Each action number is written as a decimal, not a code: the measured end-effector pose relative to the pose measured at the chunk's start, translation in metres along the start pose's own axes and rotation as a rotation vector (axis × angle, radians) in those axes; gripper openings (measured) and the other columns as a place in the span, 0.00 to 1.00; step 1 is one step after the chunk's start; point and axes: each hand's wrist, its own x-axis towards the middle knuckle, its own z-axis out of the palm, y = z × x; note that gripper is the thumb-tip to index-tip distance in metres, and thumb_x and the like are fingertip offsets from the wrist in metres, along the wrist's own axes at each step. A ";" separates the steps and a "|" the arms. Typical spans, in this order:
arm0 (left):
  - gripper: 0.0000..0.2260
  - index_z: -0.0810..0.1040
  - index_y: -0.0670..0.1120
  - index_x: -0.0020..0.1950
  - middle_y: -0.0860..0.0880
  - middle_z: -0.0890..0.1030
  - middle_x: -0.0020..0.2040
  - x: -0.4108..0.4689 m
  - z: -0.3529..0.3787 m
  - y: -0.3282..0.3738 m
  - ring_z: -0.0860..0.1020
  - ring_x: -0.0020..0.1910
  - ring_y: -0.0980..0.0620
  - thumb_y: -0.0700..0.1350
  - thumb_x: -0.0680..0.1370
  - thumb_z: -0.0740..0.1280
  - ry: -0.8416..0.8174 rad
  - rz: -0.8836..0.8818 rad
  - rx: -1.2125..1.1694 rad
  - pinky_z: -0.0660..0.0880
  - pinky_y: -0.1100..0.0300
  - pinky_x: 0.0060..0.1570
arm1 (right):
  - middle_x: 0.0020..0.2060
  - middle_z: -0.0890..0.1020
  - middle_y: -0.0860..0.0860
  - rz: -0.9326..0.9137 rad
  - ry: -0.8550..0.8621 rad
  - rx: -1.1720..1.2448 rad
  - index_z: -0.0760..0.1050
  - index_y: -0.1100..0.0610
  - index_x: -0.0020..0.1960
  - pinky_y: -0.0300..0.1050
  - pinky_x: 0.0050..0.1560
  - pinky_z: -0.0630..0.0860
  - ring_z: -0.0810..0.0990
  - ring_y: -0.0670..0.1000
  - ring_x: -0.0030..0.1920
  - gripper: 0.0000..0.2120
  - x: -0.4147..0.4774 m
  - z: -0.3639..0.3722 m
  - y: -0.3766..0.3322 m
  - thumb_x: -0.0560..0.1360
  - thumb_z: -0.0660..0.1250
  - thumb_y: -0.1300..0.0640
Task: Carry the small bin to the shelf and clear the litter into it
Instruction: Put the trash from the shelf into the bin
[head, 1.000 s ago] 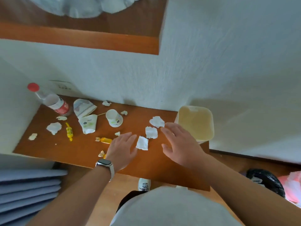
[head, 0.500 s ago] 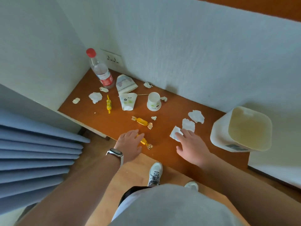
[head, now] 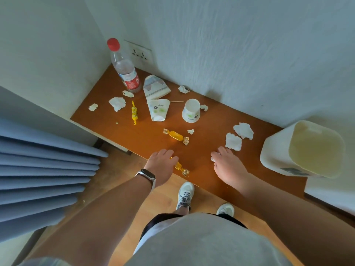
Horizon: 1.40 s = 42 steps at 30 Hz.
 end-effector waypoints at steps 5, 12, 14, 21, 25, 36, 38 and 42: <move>0.11 0.73 0.49 0.63 0.47 0.76 0.59 0.007 0.000 0.001 0.72 0.57 0.46 0.43 0.81 0.59 0.046 0.055 0.016 0.71 0.54 0.52 | 0.52 0.78 0.51 -0.002 -0.028 0.032 0.75 0.56 0.60 0.41 0.47 0.77 0.76 0.49 0.48 0.11 -0.011 0.003 0.004 0.78 0.63 0.61; 0.10 0.77 0.49 0.58 0.49 0.78 0.52 0.017 -0.005 0.005 0.74 0.50 0.48 0.46 0.81 0.59 0.086 0.136 0.027 0.72 0.56 0.46 | 0.43 0.79 0.48 0.014 0.023 0.040 0.77 0.54 0.55 0.40 0.39 0.78 0.75 0.47 0.40 0.08 -0.028 -0.010 0.011 0.77 0.63 0.59; 0.09 0.78 0.49 0.56 0.50 0.79 0.49 0.021 -0.009 0.008 0.75 0.48 0.49 0.48 0.80 0.61 0.096 0.142 0.009 0.72 0.57 0.42 | 0.42 0.80 0.48 0.005 0.081 0.068 0.78 0.54 0.53 0.40 0.38 0.78 0.75 0.47 0.38 0.07 -0.033 -0.020 0.015 0.77 0.65 0.58; 0.07 0.80 0.49 0.53 0.52 0.80 0.43 0.062 -0.061 0.071 0.76 0.40 0.54 0.50 0.77 0.66 0.302 0.223 -0.127 0.76 0.61 0.36 | 0.34 0.79 0.49 0.009 0.361 0.144 0.79 0.57 0.45 0.44 0.28 0.75 0.73 0.48 0.32 0.04 -0.064 -0.068 0.044 0.71 0.71 0.60; 0.09 0.81 0.48 0.53 0.53 0.79 0.42 0.081 -0.098 0.118 0.74 0.39 0.55 0.50 0.77 0.67 0.422 0.288 -0.261 0.75 0.61 0.35 | 0.33 0.78 0.49 0.108 0.510 0.185 0.78 0.57 0.43 0.45 0.27 0.75 0.74 0.49 0.31 0.04 -0.087 -0.091 0.072 0.68 0.71 0.62; 0.12 0.78 0.52 0.58 0.55 0.75 0.47 0.125 -0.169 0.228 0.73 0.44 0.55 0.52 0.78 0.63 0.305 0.415 -0.275 0.71 0.61 0.41 | 0.39 0.79 0.50 0.376 0.528 0.272 0.78 0.56 0.46 0.46 0.33 0.74 0.77 0.54 0.35 0.05 -0.146 -0.099 0.150 0.72 0.64 0.59; 0.12 0.77 0.52 0.59 0.54 0.75 0.49 0.128 -0.170 0.242 0.73 0.47 0.54 0.52 0.78 0.62 0.259 0.418 -0.231 0.70 0.61 0.43 | 0.37 0.79 0.50 0.316 0.510 0.267 0.78 0.57 0.44 0.45 0.32 0.72 0.77 0.54 0.33 0.05 -0.148 -0.096 0.154 0.72 0.64 0.59; 0.11 0.77 0.52 0.58 0.54 0.75 0.49 0.127 -0.165 0.258 0.72 0.48 0.54 0.53 0.78 0.62 0.239 0.418 -0.137 0.70 0.61 0.45 | 0.34 0.77 0.47 0.268 0.470 0.201 0.78 0.55 0.44 0.46 0.34 0.75 0.75 0.49 0.32 0.05 -0.153 -0.094 0.165 0.73 0.64 0.56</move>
